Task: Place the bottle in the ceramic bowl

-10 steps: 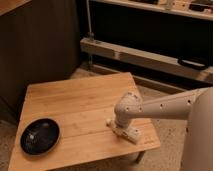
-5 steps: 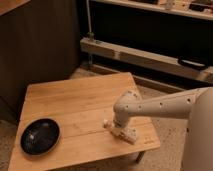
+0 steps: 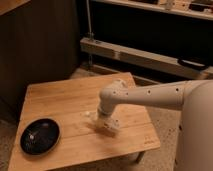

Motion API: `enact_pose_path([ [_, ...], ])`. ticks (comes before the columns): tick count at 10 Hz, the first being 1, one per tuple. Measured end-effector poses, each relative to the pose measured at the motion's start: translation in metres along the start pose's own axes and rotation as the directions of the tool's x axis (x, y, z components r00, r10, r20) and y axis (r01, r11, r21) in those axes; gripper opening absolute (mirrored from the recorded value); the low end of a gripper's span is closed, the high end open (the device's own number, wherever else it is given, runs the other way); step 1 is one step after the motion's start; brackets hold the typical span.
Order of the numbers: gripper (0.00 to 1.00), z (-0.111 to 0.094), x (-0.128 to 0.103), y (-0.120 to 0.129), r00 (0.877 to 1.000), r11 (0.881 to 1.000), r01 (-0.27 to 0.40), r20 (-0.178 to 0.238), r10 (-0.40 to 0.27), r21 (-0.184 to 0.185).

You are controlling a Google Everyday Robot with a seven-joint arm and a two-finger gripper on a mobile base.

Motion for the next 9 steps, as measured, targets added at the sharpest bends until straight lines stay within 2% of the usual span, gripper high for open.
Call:
enact_pose_path([
  [1,0.0,0.001,-0.034,0.006,0.999,0.999,0.038,0.034,-0.037,-0.029],
  [3,0.0,-0.002,-0.078,0.016,0.992,0.993,0.099,0.088,-0.093,-0.062],
  [4,0.0,-0.011,-0.118,0.025,0.981,0.985,0.152,0.137,-0.14,-0.081],
  [5,0.0,-0.014,-0.136,0.031,0.974,0.98,0.177,0.158,-0.161,-0.088],
  [6,0.0,-0.017,-0.148,0.035,0.969,0.977,0.193,0.174,-0.175,-0.093],
  [9,0.0,-0.017,-0.147,0.034,0.97,0.977,0.192,0.172,-0.174,-0.094],
])
